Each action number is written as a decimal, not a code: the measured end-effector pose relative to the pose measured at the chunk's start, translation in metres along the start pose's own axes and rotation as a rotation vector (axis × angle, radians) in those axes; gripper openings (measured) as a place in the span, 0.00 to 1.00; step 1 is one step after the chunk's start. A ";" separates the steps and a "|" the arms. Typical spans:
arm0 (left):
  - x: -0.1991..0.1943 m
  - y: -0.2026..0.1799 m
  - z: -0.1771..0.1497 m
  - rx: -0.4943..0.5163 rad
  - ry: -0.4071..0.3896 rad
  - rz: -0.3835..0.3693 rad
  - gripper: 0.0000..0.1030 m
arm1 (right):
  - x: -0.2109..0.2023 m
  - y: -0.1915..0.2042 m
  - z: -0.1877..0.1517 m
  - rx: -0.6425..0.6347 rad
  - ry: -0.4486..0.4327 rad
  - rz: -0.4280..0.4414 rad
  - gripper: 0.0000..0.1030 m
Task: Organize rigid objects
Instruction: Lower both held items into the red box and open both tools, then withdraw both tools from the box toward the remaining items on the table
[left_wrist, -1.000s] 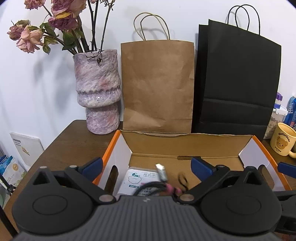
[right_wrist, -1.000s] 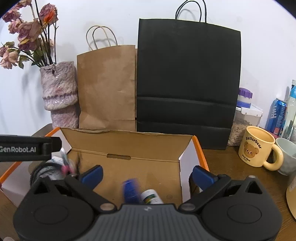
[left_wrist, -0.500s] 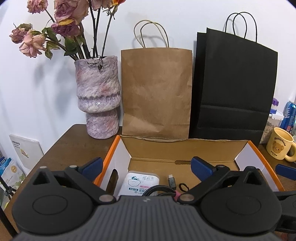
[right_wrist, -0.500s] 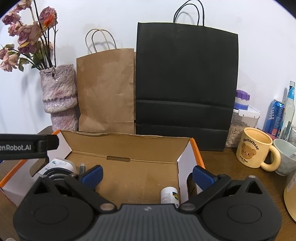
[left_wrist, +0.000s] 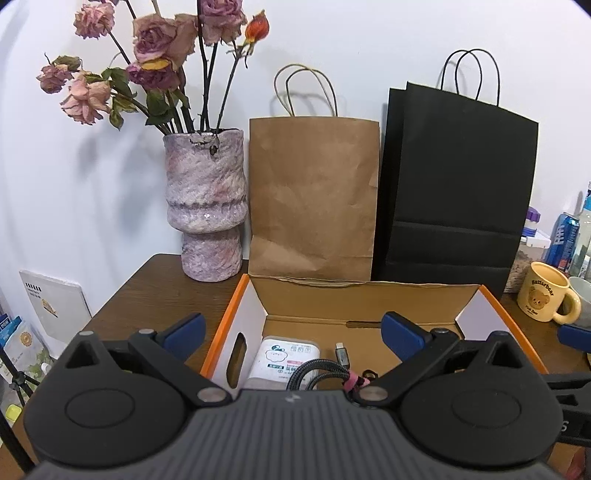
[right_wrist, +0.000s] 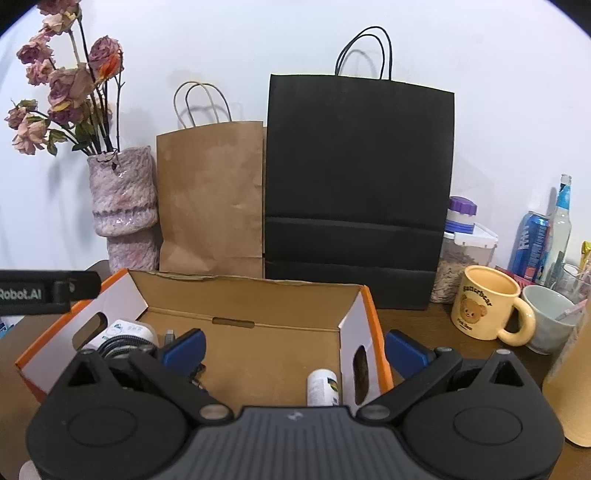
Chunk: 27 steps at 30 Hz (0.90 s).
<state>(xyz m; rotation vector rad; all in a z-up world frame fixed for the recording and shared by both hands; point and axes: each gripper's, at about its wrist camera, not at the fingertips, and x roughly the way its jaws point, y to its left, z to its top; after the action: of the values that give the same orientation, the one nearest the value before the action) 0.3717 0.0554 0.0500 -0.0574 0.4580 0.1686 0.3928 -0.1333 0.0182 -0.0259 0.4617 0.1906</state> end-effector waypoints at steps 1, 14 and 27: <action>-0.003 0.001 -0.001 0.003 -0.002 -0.002 1.00 | -0.003 0.000 -0.001 -0.003 -0.001 0.002 1.00; -0.047 0.018 -0.012 -0.017 -0.015 -0.018 1.00 | -0.058 -0.008 -0.012 -0.018 -0.058 -0.003 1.00; -0.092 0.026 -0.029 -0.012 -0.016 -0.031 1.00 | -0.112 -0.020 -0.040 -0.051 -0.067 0.013 1.00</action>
<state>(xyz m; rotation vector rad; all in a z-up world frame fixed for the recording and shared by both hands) 0.2732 0.0649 0.0643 -0.0747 0.4403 0.1409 0.2809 -0.1750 0.0320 -0.0660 0.3907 0.2153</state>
